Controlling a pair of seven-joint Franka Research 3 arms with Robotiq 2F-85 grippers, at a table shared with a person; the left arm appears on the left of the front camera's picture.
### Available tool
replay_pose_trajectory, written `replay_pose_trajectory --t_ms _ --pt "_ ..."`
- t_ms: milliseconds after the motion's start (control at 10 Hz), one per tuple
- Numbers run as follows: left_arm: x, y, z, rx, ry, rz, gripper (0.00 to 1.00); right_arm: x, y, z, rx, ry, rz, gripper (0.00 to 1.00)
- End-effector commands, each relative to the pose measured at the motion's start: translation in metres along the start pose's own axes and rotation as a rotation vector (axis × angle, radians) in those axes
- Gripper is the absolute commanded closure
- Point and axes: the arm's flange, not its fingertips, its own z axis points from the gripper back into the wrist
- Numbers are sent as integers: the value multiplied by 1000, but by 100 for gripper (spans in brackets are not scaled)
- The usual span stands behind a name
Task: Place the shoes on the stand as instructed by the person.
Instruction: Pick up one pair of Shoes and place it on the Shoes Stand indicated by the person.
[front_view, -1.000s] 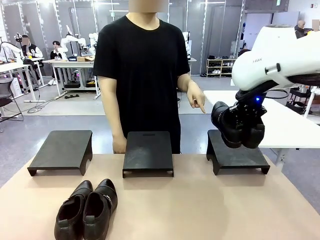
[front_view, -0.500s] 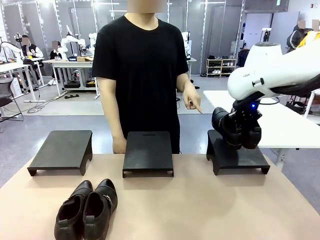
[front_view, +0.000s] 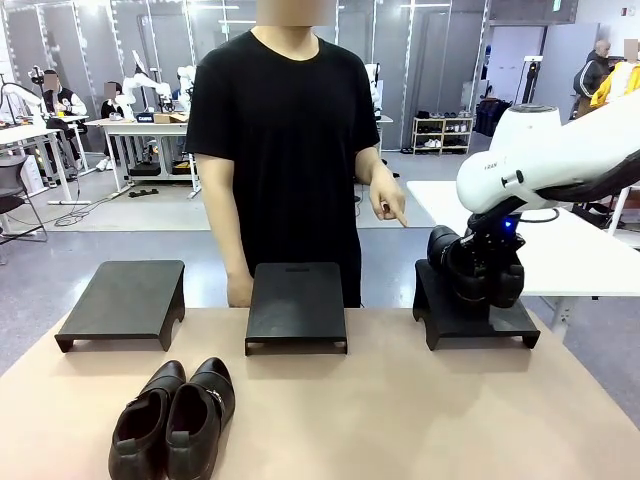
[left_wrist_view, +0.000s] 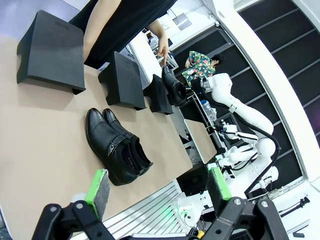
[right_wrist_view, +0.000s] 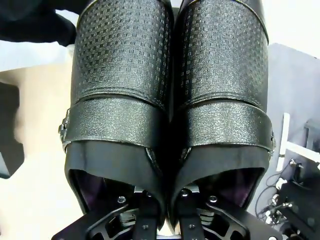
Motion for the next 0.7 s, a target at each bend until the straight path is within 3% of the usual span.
replay_pose_trajectory --t_ms 0,400,600 --pt "3 1 2 -19 -8 -20 0 0 0 0 -2 1 2 91" --pt "3 1 2 -19 -8 -20 0 -3 1 -7 0 19 1 91" --pt "3 1 2 -19 -8 -20 0 5 6 -19 -19 -37 -28 91"
